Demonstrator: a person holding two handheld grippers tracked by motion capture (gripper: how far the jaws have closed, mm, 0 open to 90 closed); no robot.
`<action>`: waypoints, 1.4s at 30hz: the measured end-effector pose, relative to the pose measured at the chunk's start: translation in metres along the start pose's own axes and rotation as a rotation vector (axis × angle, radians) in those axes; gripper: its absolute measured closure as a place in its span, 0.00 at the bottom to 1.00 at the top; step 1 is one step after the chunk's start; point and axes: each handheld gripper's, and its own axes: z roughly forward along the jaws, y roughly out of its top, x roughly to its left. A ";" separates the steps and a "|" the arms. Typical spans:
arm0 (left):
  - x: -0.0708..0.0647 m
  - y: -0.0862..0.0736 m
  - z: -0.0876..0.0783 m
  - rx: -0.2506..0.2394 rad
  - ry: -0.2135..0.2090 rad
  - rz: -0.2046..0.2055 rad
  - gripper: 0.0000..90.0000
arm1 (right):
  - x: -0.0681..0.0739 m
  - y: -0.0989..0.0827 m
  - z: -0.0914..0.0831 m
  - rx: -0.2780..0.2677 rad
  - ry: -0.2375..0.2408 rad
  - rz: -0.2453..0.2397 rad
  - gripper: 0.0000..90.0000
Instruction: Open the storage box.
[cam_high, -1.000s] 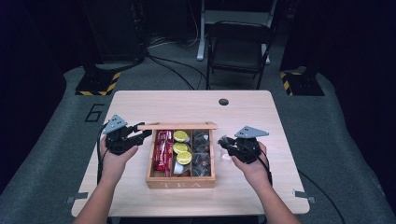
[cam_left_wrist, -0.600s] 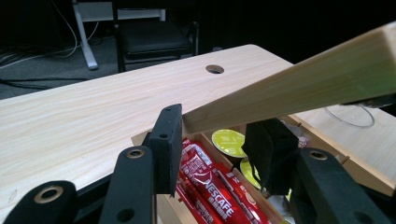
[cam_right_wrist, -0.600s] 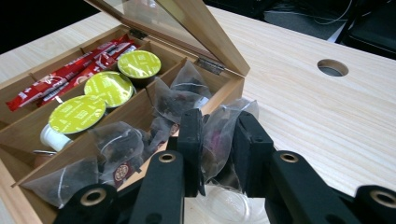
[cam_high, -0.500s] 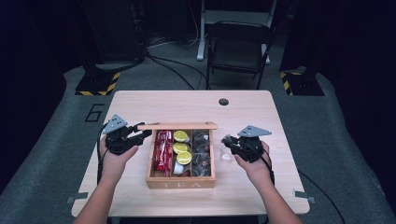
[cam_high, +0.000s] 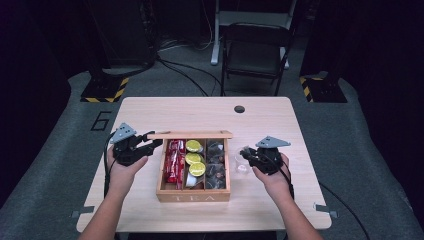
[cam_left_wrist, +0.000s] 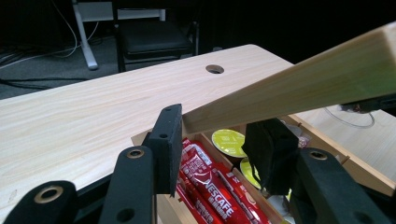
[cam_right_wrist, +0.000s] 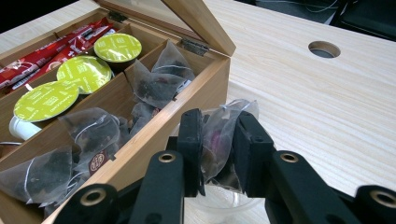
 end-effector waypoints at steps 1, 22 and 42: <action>0.000 0.000 0.000 0.000 0.000 0.000 0.63 | -0.001 0.000 0.001 -0.002 -0.001 -0.007 0.82; 0.000 0.000 0.000 0.001 0.001 0.002 0.63 | 0.000 -0.003 0.009 0.019 -0.005 0.013 0.75; -0.001 0.001 -0.003 0.004 -0.003 0.005 0.63 | 0.027 0.030 -0.006 -0.053 0.054 -0.037 0.69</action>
